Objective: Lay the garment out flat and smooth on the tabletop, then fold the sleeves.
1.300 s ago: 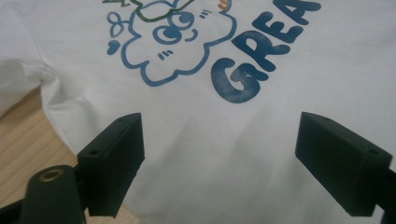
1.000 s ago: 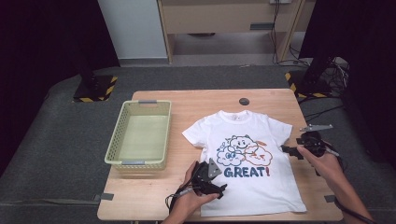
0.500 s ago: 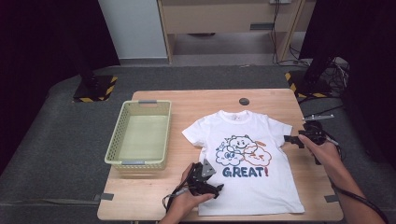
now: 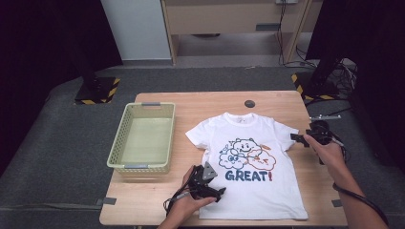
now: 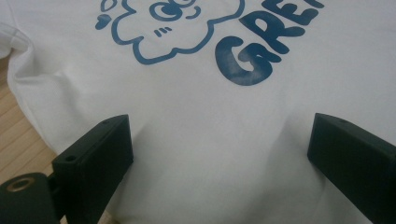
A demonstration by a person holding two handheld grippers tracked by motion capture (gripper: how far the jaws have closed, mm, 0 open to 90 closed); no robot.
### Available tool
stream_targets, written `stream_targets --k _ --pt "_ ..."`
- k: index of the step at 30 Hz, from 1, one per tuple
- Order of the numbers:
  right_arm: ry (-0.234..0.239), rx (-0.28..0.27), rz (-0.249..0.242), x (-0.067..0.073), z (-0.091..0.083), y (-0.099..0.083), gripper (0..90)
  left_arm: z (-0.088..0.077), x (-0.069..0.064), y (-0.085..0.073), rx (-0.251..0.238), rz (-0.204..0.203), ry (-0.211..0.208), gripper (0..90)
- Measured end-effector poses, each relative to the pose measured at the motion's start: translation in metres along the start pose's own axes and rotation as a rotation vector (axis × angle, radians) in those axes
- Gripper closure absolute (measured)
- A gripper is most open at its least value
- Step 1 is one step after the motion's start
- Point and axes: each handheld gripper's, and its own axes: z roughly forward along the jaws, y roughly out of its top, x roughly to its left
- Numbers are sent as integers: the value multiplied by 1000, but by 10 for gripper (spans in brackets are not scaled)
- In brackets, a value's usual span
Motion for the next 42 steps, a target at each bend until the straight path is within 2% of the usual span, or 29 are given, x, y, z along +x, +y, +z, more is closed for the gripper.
stream_targets --k 6,10,16,23,28,34,35,37,40,41,42 --pt "-18 17 2 0 11 -1 189 0 0 0 1 0 -1 56" --pt "-47 34 -3 0 17 1 189 0 0 0 0 -1 2 55" --pt "-53 45 8 -2 27 4 206 0 0 0 2 -4 0 50" --pt "-68 58 20 -9 29 0 231 0 0 0 1 -3 1 50" --pt "-74 70 -1 -8 35 3 244 0 0 0 1 -3 5 53" --pt "-84 90 -73 1 47 10 261 0 -1 0 0 -6 8 54" --pt "-88 87 -92 3 48 10 271 0 -1 -1 0 -7 9 54" --pt "-85 80 -89 5 50 11 301 -1 -2 -1 0 -8 10 54" --pt "-66 72 -104 8 49 12 463 -1 -2 -1 0 -10 13 54" --pt "-66 72 -104 8 49 12 463 -1 -2 -1 0 -10 13 54" --pt "-61 76 -105 9 48 13 563 -1 -2 -1 0 -11 14 54"
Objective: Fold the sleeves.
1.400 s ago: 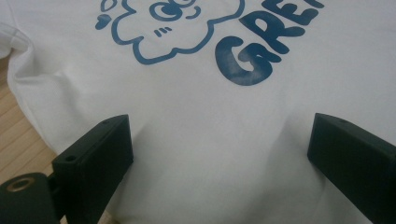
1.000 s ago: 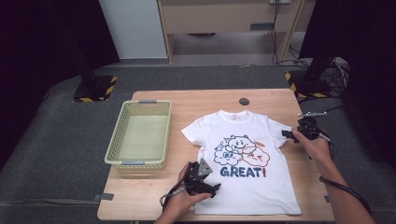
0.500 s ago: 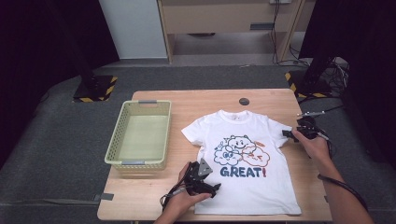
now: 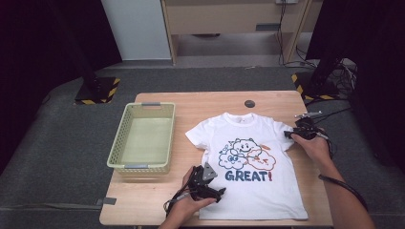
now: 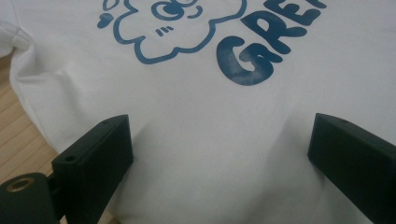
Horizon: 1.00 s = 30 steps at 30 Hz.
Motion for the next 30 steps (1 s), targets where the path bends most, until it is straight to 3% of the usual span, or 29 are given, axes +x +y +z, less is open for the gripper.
stream_targets --k 1,3,7,13,19,26,30 --pt "12 6 -6 1 -1 1 680 0 0 0 0 -1 1 55" --pt "14 -3 -3 2 -4 2 803 -1 -1 0 1 -1 3 55" --pt "27 -48 22 7 -16 7 872 -1 -2 -1 1 -6 9 55" --pt "48 -38 -54 32 -36 24 886 -1 -2 -1 1 -8 10 55" --pt "59 -8 -135 68 -37 45 886 -1 -2 -1 1 -8 10 55" --pt "58 19 -161 85 -25 54 886 -1 -2 -1 1 -8 10 55" --pt "58 33 -140 89 -15 50 876 -1 -2 -1 1 -8 10 55"
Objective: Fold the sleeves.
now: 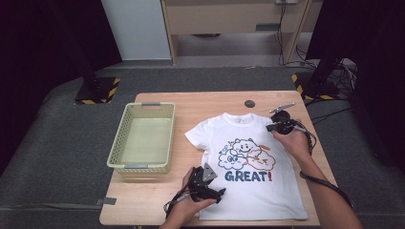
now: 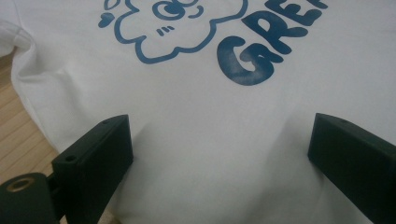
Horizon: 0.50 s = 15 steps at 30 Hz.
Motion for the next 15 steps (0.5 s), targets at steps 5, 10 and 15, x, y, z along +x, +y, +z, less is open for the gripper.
stream_targets --k 5,10,15 --pt "64 -35 10 6 3 -4 818 0 0 0 0 -1 1 55" --pt "104 -62 8 10 0 -6 704 0 0 0 0 -2 1 55" --pt "110 -73 2 11 -3 -13 595 0 0 0 0 -1 1 55"
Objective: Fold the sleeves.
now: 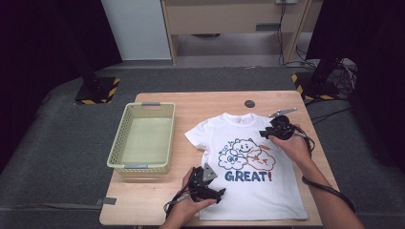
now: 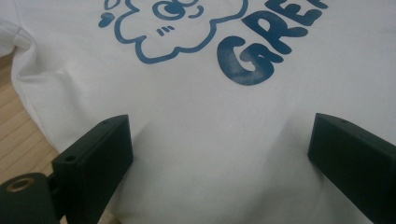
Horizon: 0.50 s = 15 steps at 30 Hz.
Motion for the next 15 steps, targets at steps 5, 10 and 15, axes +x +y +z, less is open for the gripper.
stream_targets --k 5,10,15 --pt "0 -1 12 0 2 -13 477 0 0 0 1 0 0 55" --pt "6 -18 11 0 2 -22 344 0 0 0 -1 -1 0 54" --pt "1 -40 -1 -1 1 -29 192 0 0 0 -1 -1 0 54"
